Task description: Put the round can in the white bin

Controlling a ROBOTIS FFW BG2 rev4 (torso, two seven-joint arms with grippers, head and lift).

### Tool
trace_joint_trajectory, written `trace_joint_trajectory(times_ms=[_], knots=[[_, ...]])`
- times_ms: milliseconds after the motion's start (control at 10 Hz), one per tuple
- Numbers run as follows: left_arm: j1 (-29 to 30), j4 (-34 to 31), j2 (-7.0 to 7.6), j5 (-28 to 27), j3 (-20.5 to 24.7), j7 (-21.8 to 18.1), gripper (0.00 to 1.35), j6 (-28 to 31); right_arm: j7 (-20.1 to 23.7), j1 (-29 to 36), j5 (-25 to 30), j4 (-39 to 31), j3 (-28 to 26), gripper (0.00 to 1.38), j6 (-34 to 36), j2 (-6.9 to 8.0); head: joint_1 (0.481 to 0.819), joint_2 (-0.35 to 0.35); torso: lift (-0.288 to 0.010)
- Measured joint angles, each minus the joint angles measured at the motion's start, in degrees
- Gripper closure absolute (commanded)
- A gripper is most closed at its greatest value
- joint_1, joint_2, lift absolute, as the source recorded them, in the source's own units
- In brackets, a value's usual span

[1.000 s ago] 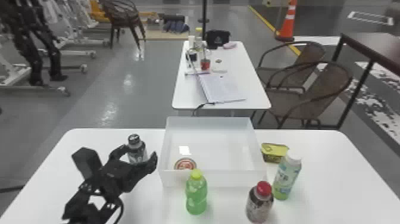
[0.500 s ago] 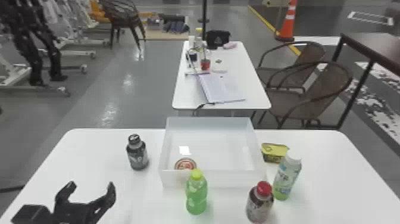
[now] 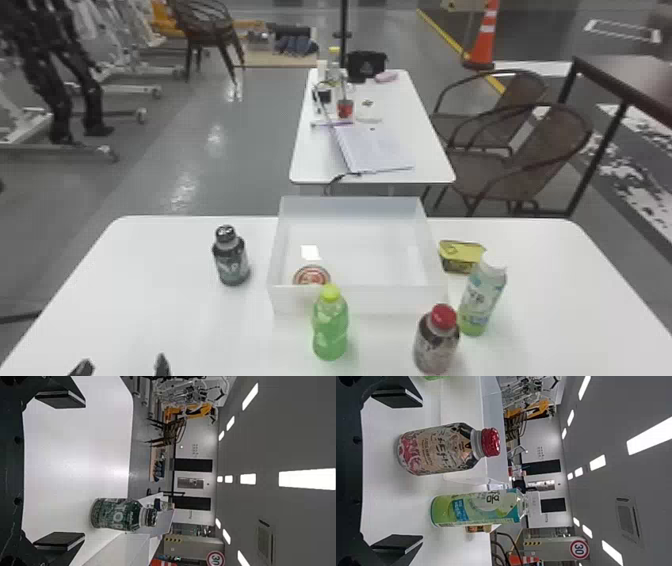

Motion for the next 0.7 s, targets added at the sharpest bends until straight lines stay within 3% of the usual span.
trace_joint_trajectory(times_ms=[700], knots=[[0.70, 0.00, 0.00, 0.00, -0.24, 0.36, 0.13, -0.64, -0.12, 0.95, -0.03, -0.73, -0.09, 0.10, -0.01, 0.00, 0.549, 0.000, -0.100]])
